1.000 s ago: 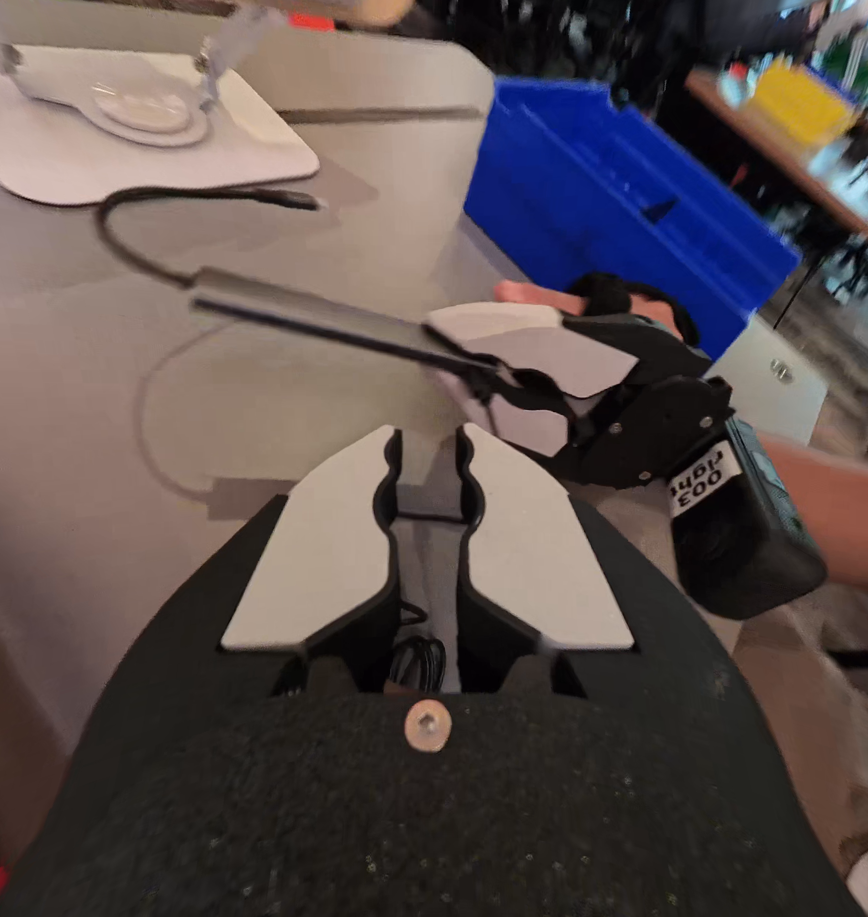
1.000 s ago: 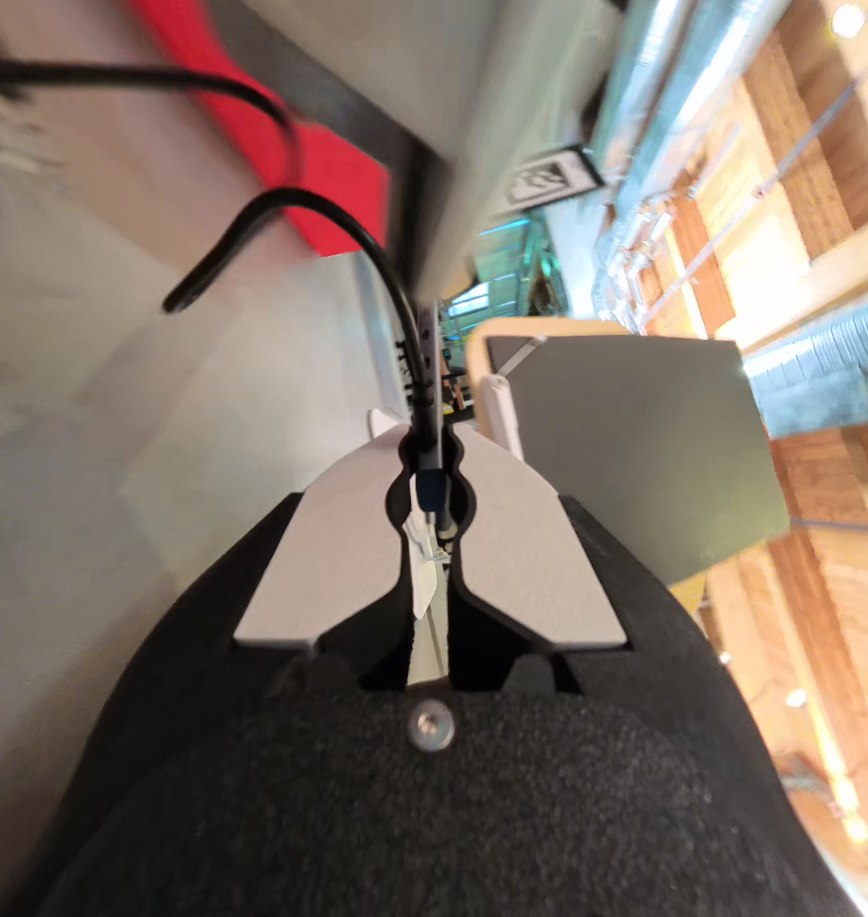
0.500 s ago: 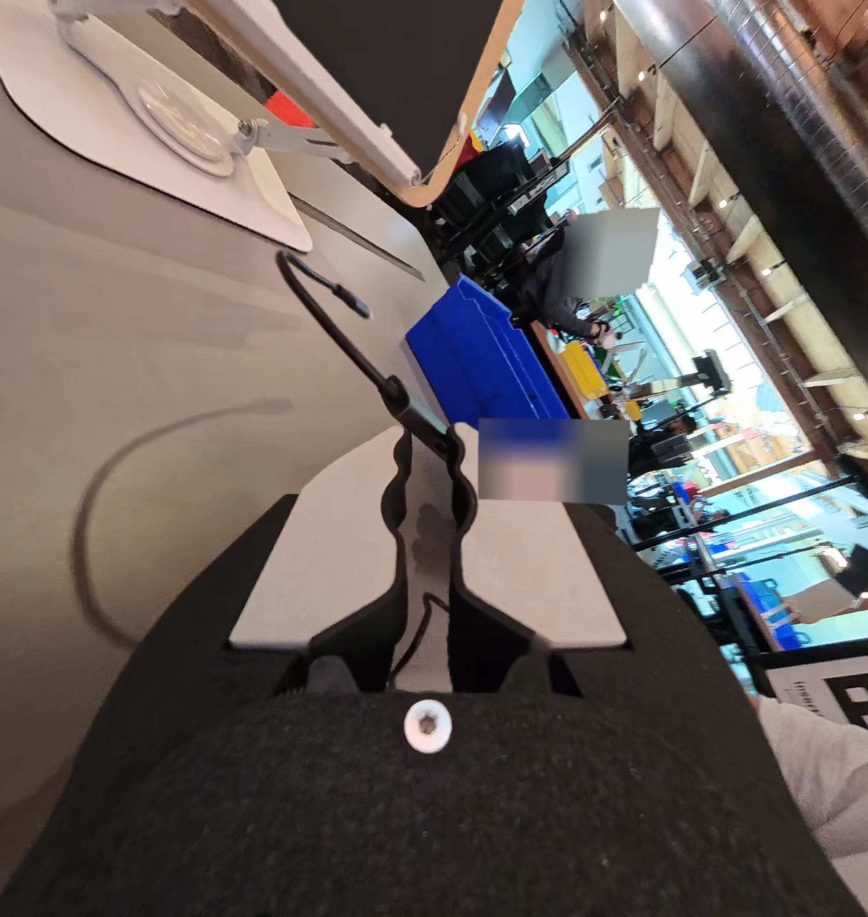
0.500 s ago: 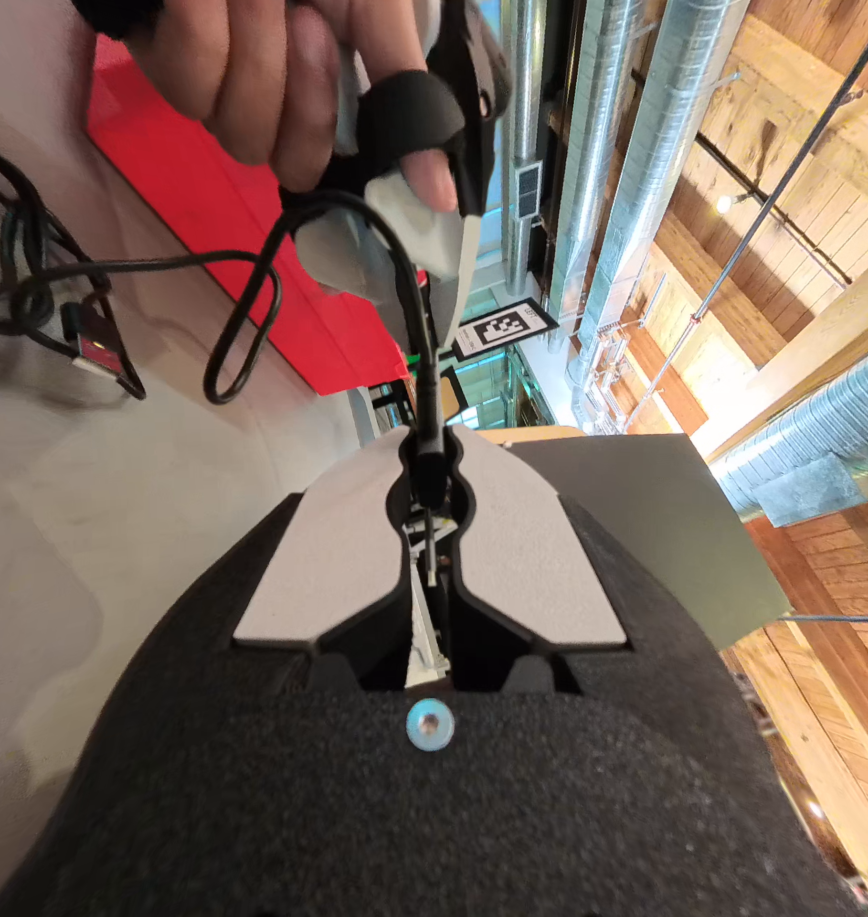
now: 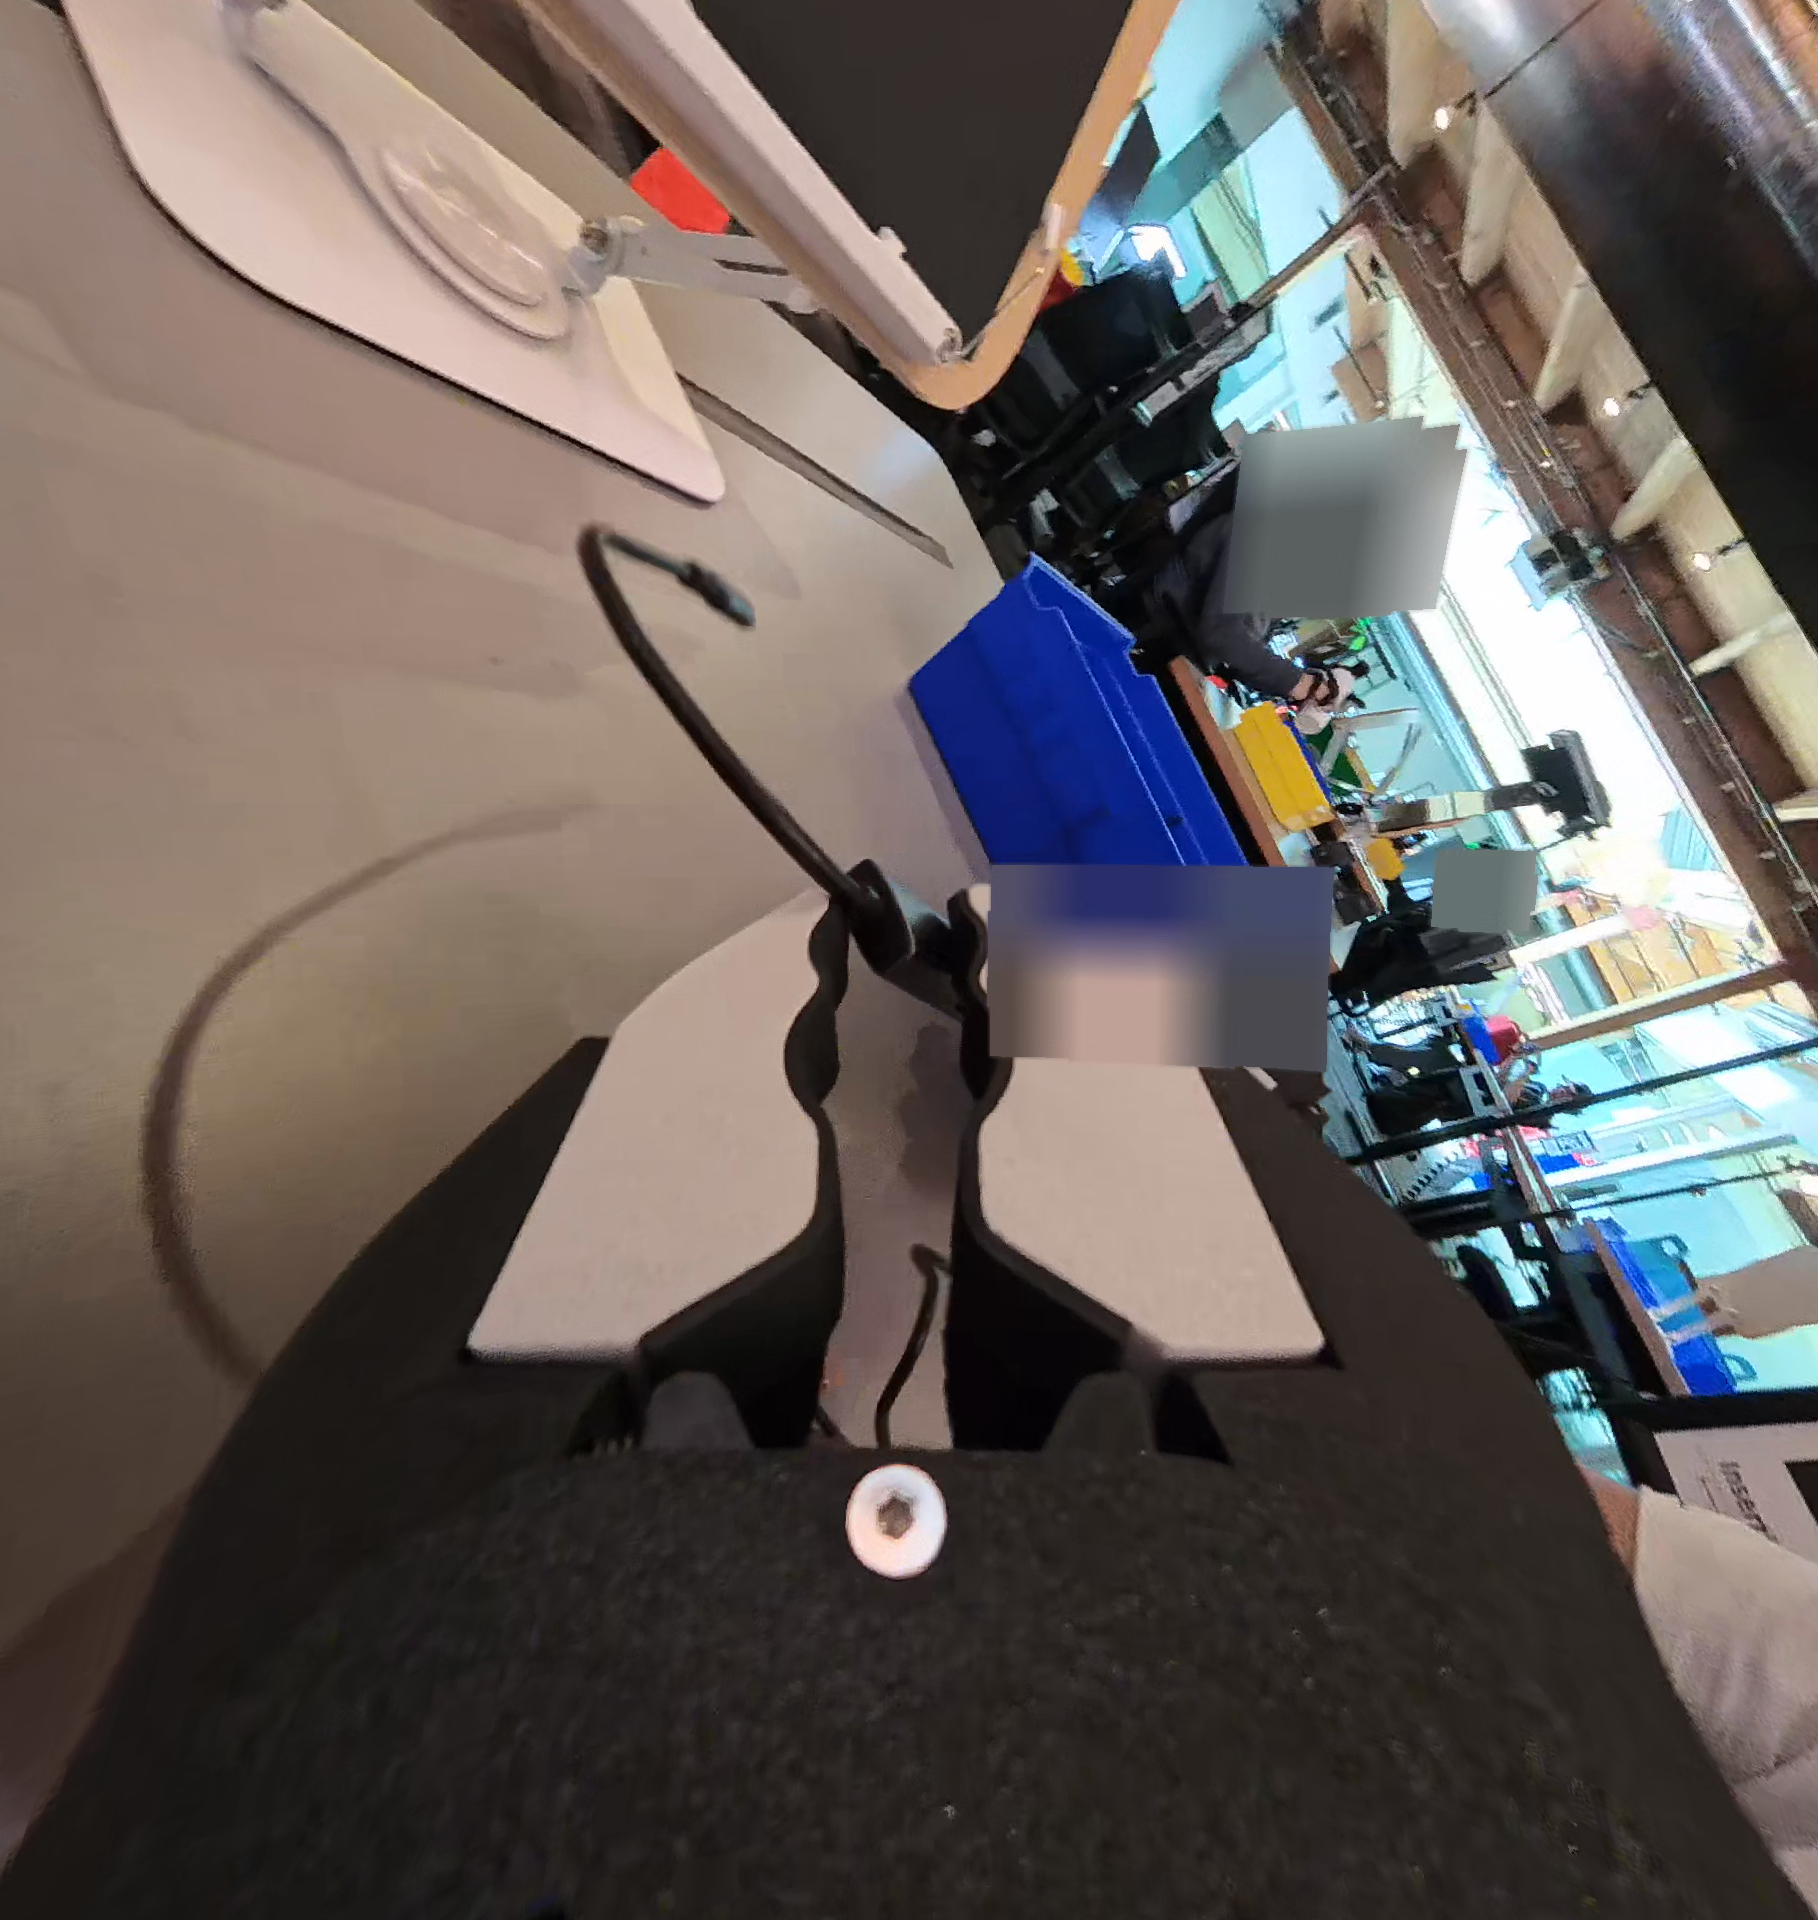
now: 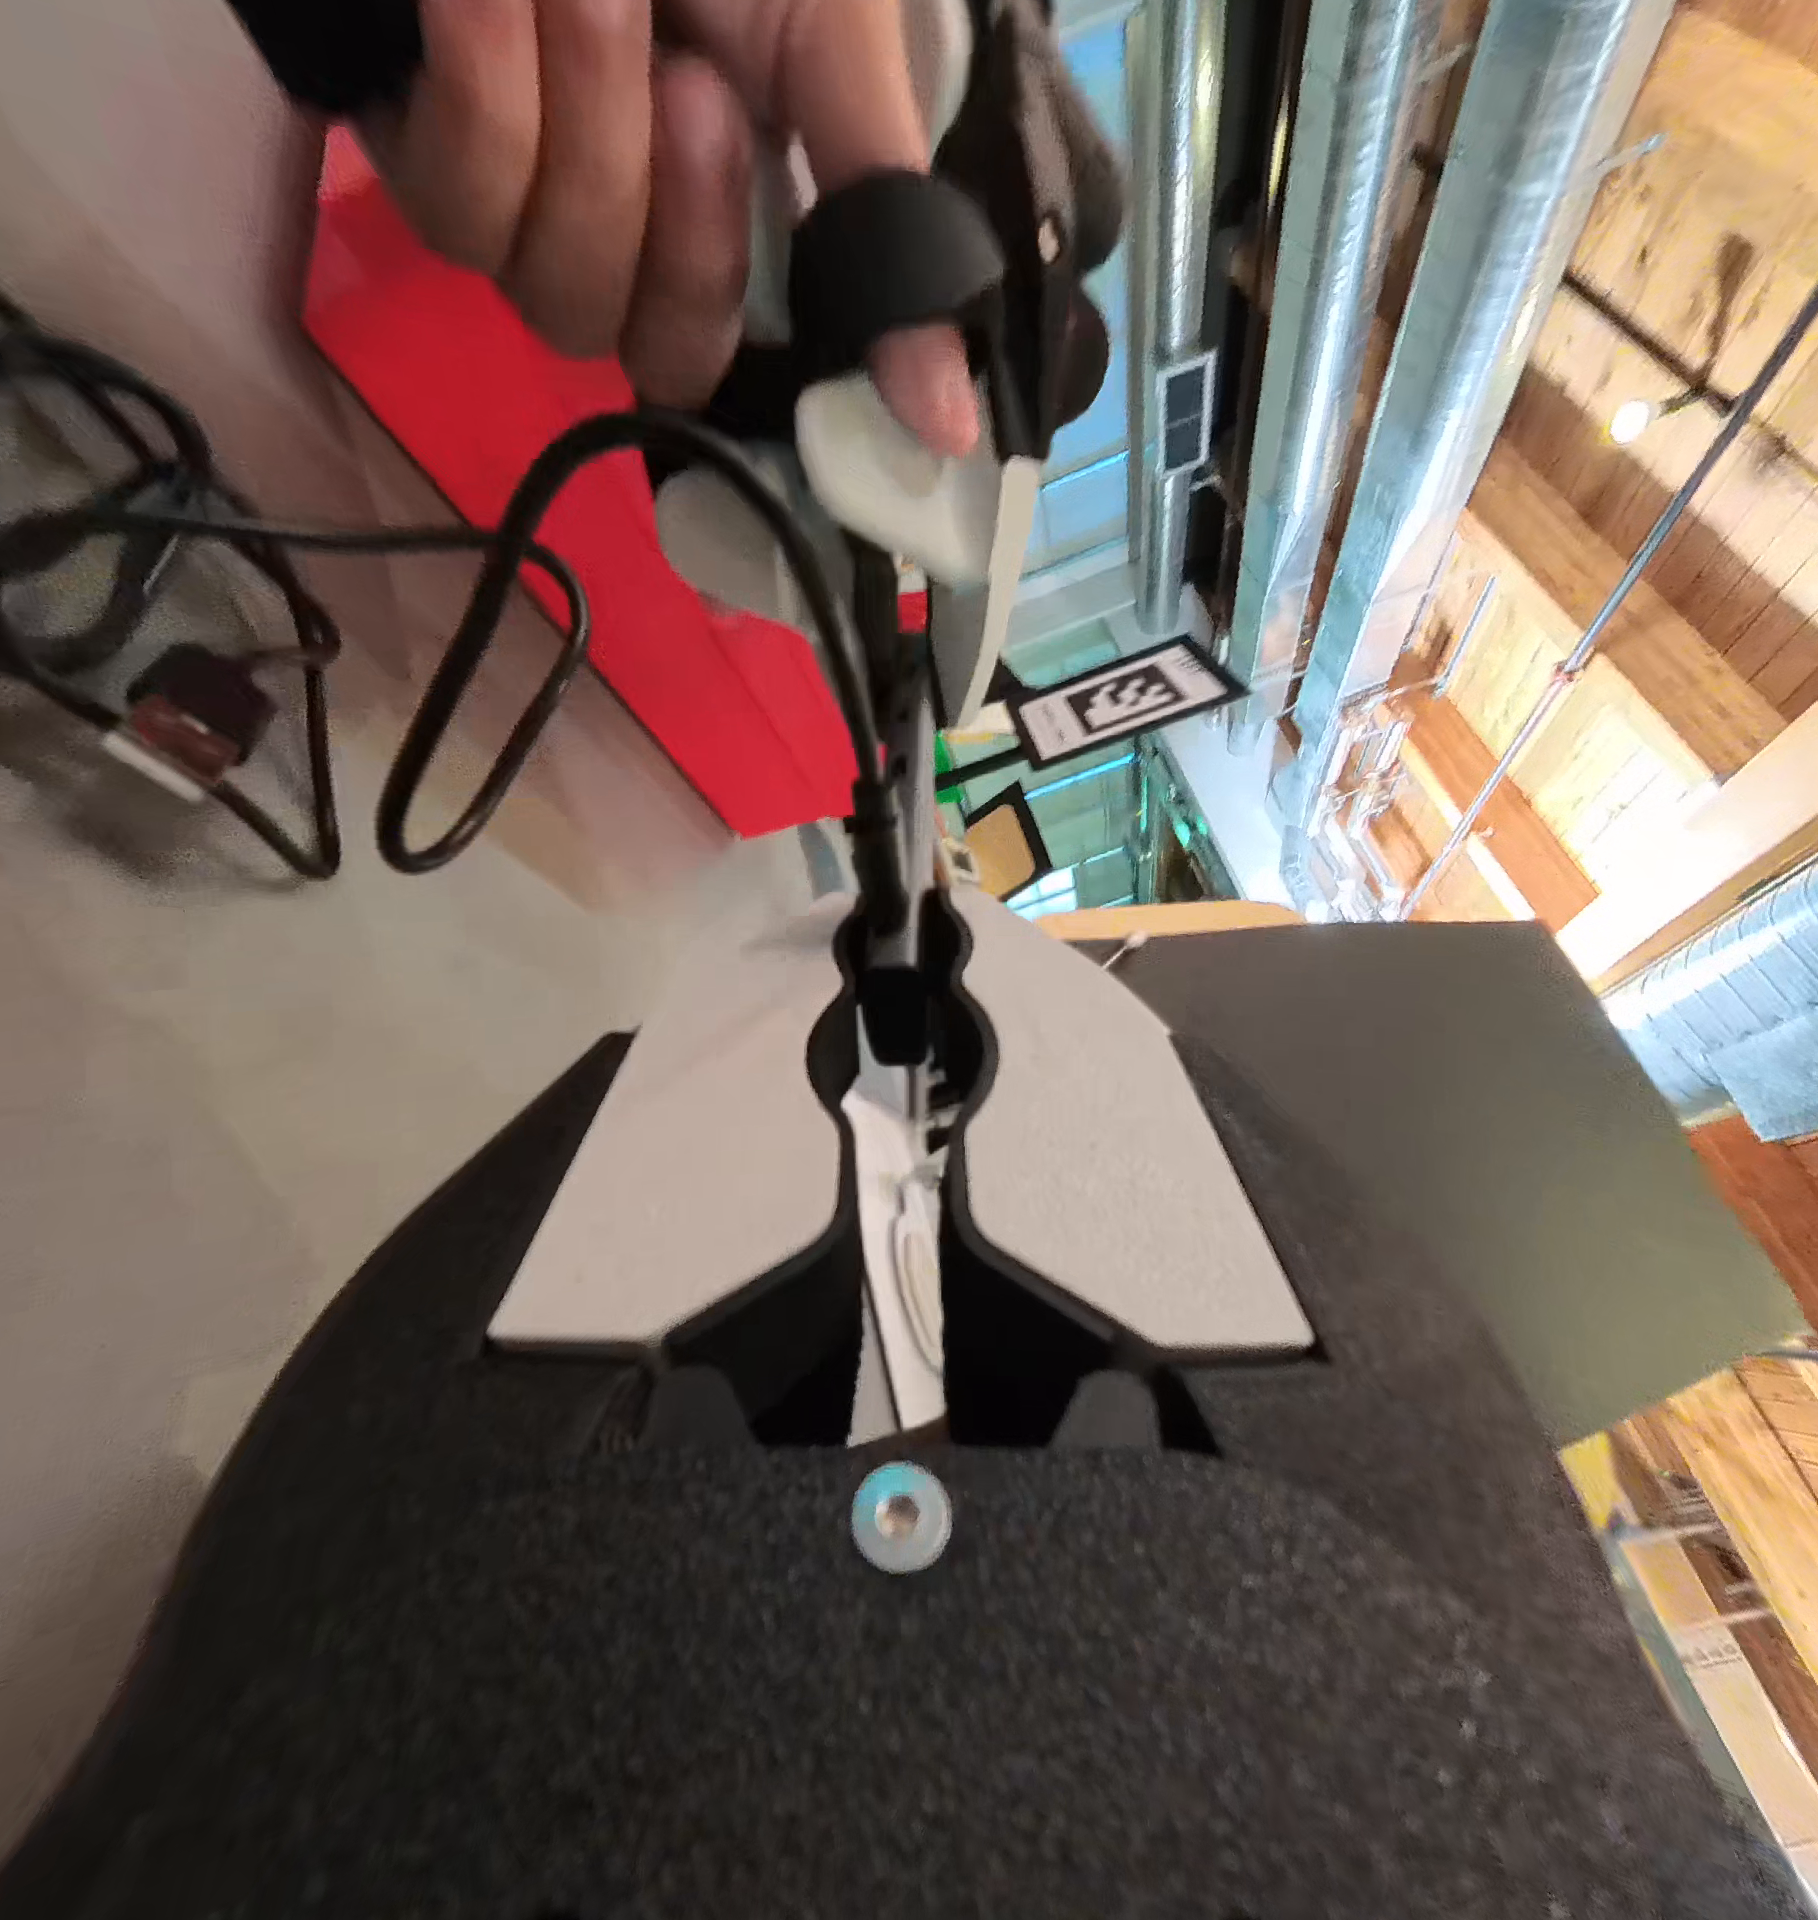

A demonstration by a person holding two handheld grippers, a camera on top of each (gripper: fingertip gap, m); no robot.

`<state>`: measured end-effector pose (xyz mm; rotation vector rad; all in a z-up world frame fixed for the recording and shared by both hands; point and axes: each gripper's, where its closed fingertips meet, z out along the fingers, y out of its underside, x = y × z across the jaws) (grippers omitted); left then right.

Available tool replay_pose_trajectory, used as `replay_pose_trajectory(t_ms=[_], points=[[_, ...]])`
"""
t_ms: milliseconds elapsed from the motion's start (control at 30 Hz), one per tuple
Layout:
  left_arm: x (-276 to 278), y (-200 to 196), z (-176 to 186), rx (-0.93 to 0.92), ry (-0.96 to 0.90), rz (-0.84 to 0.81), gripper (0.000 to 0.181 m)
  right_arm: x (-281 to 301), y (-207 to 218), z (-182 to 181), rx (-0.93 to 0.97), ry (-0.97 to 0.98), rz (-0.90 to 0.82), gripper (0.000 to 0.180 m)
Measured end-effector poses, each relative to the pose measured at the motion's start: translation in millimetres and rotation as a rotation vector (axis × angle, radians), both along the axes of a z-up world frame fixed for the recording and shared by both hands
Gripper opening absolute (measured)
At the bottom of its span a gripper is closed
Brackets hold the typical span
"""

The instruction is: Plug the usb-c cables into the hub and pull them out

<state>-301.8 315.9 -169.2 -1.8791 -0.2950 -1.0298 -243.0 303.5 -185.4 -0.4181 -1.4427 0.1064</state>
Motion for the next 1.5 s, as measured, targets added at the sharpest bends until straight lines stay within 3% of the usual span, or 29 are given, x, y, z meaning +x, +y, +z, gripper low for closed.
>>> replay_pose_trajectory(t_ms=[233, 467, 600, 767, 1033, 1167, 1500], points=[[-3, 0, 5, 0.021, 0.013, 0.017, 0.016, 2, 9, -1, -0.082, -0.005, -0.04, 0.012], [6, -5, 23, 0.127, 0.029, -0.104, 0.023, 11, 14, 19, -0.433, 0.063, 0.068, 0.009], [1, -9, 21, 0.133, 0.16, -0.084, 0.023, 17, 43, 16, -0.313, 0.043, -0.114, 0.009], [8, -40, 7, 0.154, 0.351, -0.062, 0.021, 16, 66, -21, -0.284, -0.164, -0.258, 0.009], [38, -175, -29, 0.157, 0.557, -0.064, 0.02, 31, 68, -62, 0.049, -0.543, -0.272, 0.01], [30, -218, -58, 0.07, 0.657, -0.087, 0.022, 31, 67, -70, 0.079, -0.664, -0.262, 0.013], [10, -225, -63, -0.001, 0.39, -0.07, 0.024, 53, 89, -87, -0.016, -0.906, -0.375, 0.026]])
